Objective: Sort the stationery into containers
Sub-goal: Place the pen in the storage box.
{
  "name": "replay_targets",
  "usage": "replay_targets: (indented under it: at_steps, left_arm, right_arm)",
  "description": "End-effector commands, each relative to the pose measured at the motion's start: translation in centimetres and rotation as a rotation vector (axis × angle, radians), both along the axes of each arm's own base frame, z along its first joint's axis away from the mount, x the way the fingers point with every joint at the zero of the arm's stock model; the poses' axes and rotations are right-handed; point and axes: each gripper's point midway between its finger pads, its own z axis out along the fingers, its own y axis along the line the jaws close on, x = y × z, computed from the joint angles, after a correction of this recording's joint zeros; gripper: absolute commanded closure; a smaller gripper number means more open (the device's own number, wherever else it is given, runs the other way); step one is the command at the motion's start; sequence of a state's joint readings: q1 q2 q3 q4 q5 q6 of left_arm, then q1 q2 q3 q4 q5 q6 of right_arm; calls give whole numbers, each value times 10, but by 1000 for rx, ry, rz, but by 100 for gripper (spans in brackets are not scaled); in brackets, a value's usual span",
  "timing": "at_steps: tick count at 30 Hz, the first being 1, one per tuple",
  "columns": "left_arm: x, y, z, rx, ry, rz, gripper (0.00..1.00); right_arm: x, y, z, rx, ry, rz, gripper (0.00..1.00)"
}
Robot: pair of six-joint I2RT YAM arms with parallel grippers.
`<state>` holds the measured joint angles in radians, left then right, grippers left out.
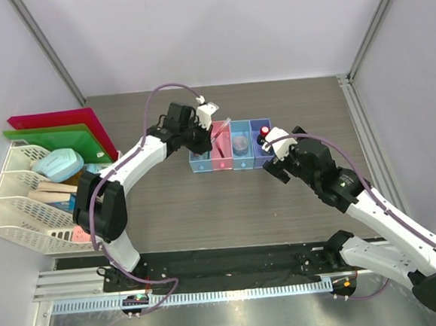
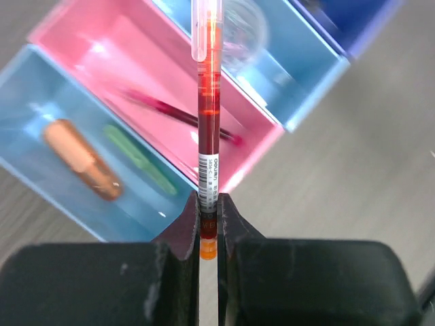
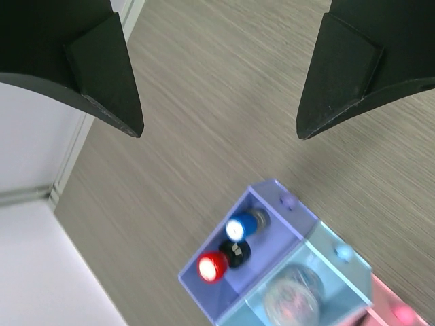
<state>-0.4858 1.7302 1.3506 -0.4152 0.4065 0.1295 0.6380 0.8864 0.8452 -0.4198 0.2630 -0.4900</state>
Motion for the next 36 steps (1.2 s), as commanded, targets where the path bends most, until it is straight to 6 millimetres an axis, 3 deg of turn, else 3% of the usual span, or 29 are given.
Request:
replay_targets:
  at_steps: [1,4,7,15,24,28,32,33,35,36]
  left_arm:
    - [57,-4,58,-62,-251,340,100]
    - [70,1,52,-39,-248,446,100]
    - [70,-3,41,-39,-215,480,100]
    - [45,-6,-7,-1,-73,497,100]
    - [33,-35,-31,-18,51,422,100]
    - [31,-39,-47,-3,91,408,100]
    - [33,-41,-48,4,83,388,98]
    - [35,-40,-47,4,76,395,93]
    - [38,-40,-45,7,63,401,68]
    - [38,-39,-43,7,59,407,65]
  right_arm:
    - [13,-18,11,78,-95,-105,0]
    - [16,-24,8,93,-100,-138,1]
    - [21,-29,5,109,-107,-168,0]
    - [23,-37,5,125,-127,-199,0]
    - [22,-41,-9,117,-123,-210,0]
    - [21,-41,-7,126,-132,-207,0]
    - [19,-42,-8,125,-133,-203,0]
    - [19,-42,-9,124,-132,-203,0]
    - [19,-42,-9,123,-132,-203,0]
    - [19,-42,-10,119,-130,-204,0]
